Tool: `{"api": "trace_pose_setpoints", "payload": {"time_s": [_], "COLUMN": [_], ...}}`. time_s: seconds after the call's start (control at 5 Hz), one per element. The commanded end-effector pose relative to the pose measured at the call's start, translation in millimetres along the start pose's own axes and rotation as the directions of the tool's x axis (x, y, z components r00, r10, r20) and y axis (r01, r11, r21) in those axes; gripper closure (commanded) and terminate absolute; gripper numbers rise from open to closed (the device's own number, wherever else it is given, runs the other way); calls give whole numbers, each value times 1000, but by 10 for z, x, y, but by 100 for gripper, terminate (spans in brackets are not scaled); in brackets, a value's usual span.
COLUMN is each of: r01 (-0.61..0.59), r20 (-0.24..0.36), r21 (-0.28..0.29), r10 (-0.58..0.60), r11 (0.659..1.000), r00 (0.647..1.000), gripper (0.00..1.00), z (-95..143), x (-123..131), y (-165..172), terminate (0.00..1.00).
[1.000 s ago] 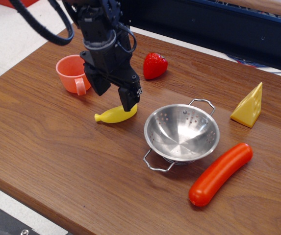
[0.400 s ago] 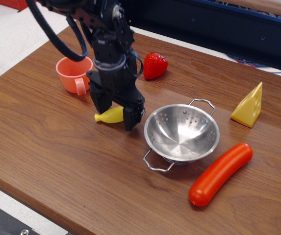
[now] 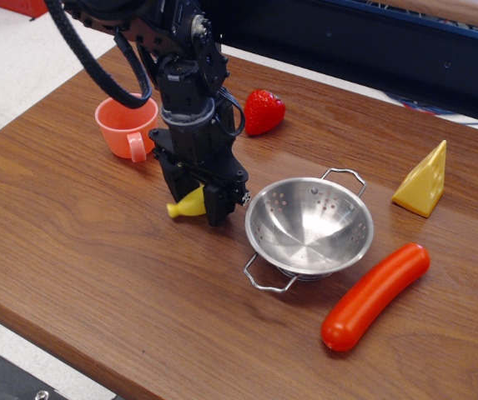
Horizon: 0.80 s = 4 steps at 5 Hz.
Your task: Put banana in colander
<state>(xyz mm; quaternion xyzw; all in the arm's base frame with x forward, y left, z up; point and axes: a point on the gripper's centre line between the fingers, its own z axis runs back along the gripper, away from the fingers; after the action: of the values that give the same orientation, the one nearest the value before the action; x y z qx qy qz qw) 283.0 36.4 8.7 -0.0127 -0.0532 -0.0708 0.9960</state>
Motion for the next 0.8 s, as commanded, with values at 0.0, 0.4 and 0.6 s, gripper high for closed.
{"api": "trace_pose_setpoints", "payload": {"time_s": [0.0, 0.4, 0.6], "r01": [-78, 7, 21], "r20": [162, 133, 115], "r21": [-12, -103, -131], "r10": [79, 6, -6], "r11": [997, 995, 991], "r00": [984, 991, 993], "gripper": [100, 100, 100], "z": [551, 748, 799], "x": [271, 426, 380], "y": [-38, -574, -762], "terminate": [0, 0, 0]}}
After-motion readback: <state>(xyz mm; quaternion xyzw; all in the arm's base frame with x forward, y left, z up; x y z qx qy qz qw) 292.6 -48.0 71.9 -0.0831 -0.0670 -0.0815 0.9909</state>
